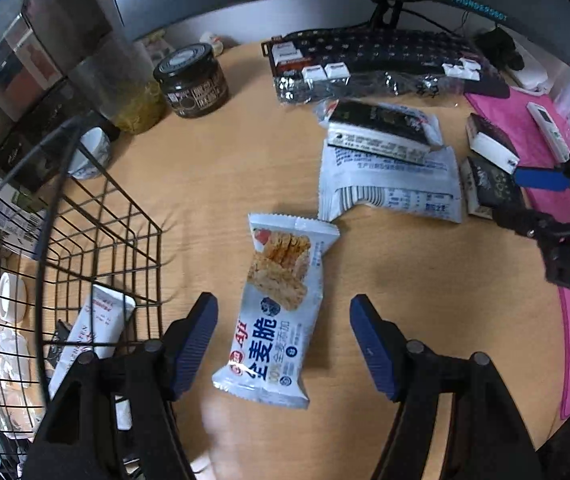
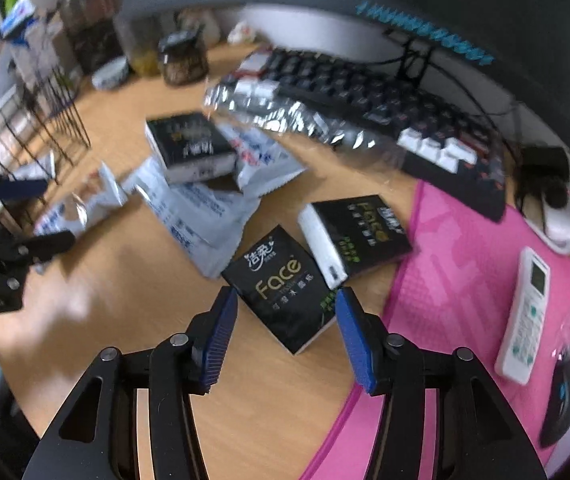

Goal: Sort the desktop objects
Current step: 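Return both tools to the desk toward a snack packet and tissue pack, then grasp a Face tissue pack with the right gripper while the left grasps the wheat cracker packet, then carry both items into the wire basket and open both grippers, then return both tools to the desk and grasp a Face tissue pack with the right gripper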

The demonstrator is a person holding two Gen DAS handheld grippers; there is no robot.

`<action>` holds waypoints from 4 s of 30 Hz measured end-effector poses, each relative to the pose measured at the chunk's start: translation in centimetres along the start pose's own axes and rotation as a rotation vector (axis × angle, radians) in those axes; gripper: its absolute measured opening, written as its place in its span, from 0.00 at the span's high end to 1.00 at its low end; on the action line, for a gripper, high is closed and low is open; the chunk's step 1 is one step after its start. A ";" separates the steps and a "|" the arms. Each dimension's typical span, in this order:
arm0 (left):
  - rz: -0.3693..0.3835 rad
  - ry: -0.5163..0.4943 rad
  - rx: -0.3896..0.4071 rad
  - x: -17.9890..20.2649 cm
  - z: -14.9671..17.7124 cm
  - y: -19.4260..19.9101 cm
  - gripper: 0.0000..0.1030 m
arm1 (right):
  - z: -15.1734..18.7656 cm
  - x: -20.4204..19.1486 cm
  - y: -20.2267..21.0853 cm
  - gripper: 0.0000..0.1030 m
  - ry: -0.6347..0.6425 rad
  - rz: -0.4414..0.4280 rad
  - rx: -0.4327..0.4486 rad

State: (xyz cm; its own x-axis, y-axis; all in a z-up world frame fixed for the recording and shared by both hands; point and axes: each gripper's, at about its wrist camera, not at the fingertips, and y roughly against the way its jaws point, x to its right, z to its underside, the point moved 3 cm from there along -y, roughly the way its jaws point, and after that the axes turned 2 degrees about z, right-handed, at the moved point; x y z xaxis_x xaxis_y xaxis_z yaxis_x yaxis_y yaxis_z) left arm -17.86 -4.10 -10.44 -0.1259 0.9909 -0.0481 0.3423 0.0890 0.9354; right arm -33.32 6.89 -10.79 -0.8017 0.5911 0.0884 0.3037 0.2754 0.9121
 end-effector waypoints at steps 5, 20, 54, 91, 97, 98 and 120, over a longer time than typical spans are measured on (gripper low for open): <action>-0.010 -0.007 -0.012 -0.1 -0.1 -0.8 0.29 | -1.2 -0.4 -0.6 0.43 0.049 0.033 0.015; 0.029 -0.016 -0.017 0.8 0.4 -1.1 0.29 | 0.6 0.5 -0.7 0.54 -0.080 -0.036 -0.028; 0.076 0.037 0.199 -1.8 4.8 11.9 0.62 | 1.9 -9.9 14.1 0.54 -0.070 -0.136 0.201; -0.053 0.294 0.219 -16.1 10.0 13.9 0.34 | -6.7 -24.3 14.4 0.49 0.101 -0.235 0.277; 0.008 0.162 0.241 -8.9 7.7 15.2 0.34 | -4.5 -18.0 16.4 0.49 0.049 -0.171 0.291; 0.016 0.157 0.248 -7.8 7.1 15.3 0.34 | -3.9 -16.2 16.4 0.49 0.027 -0.154 0.286; 0.101 0.137 0.042 0.6 -0.9 1.7 0.33 | -7.0 -2.7 3.0 0.49 -0.080 -0.126 0.129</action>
State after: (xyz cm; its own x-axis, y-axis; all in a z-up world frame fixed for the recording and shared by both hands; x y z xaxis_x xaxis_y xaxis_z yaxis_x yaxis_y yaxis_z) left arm -18.18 -3.47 -8.55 -0.2137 0.9721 0.0963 0.3975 -0.0035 0.9176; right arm -33.90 0.82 -5.53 -0.7955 0.6029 -0.0599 0.2713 0.4429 0.8546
